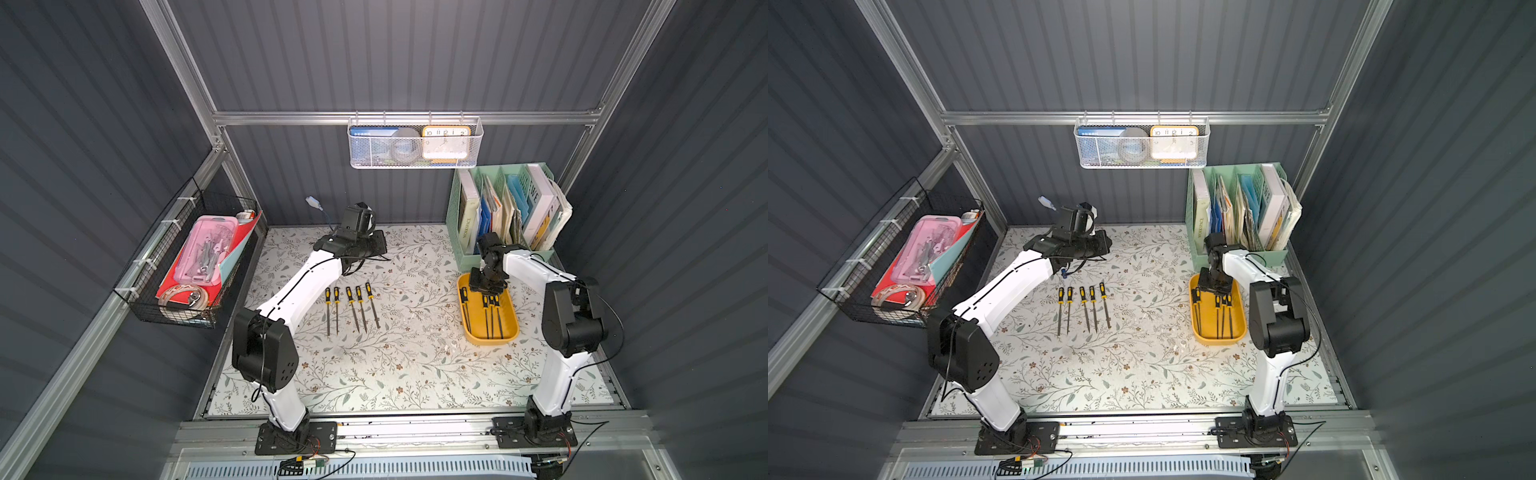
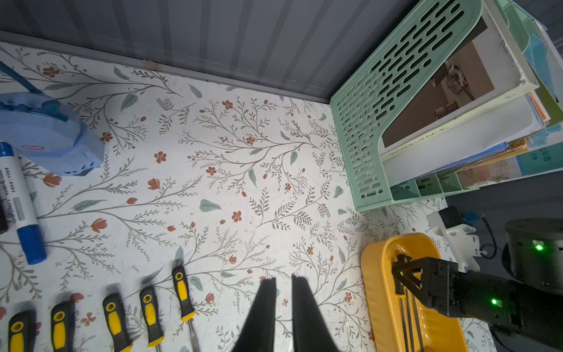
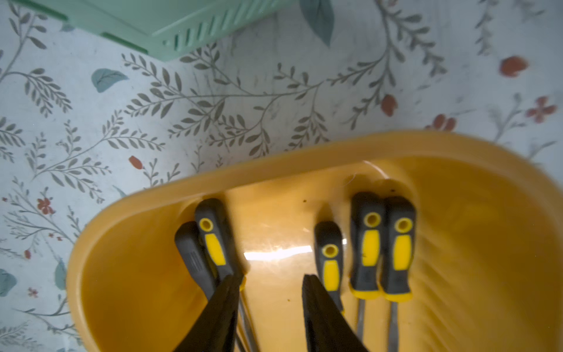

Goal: Take the file tool out of the storage box
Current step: Pick up the file tool from the storage box.

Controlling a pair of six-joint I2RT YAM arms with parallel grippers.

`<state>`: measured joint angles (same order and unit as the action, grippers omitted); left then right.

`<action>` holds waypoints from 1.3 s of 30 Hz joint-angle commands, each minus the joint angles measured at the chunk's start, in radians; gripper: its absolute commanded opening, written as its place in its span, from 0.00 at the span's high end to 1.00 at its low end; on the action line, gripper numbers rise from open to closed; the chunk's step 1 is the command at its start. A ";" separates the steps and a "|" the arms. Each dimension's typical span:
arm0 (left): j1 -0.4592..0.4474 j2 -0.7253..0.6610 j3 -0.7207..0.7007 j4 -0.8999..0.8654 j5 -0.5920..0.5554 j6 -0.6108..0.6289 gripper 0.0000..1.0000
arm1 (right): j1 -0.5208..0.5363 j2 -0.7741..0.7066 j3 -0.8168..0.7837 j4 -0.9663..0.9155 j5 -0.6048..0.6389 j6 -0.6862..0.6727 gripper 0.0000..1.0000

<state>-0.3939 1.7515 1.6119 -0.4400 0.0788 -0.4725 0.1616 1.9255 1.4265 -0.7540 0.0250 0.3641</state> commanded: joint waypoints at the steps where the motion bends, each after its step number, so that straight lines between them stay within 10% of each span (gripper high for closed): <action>1: 0.001 -0.001 0.011 0.001 0.027 0.042 0.83 | 0.000 -0.019 -0.012 -0.050 0.088 -0.035 0.58; 18: 0.001 0.002 0.023 -0.026 0.009 0.056 0.80 | -0.002 0.093 -0.025 -0.045 0.028 -0.031 0.61; 24: 0.001 0.011 0.046 -0.041 0.003 0.063 0.80 | 0.000 0.084 -0.044 -0.028 0.002 -0.028 0.89; 39: 0.011 0.041 0.144 0.047 0.039 0.074 0.81 | 0.057 -0.256 0.140 -0.159 -0.025 -0.008 1.00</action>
<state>-0.3923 1.7958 1.7187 -0.4252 0.1051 -0.4244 0.1810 1.7073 1.5288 -0.8570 0.0185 0.3416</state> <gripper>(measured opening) 0.193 0.162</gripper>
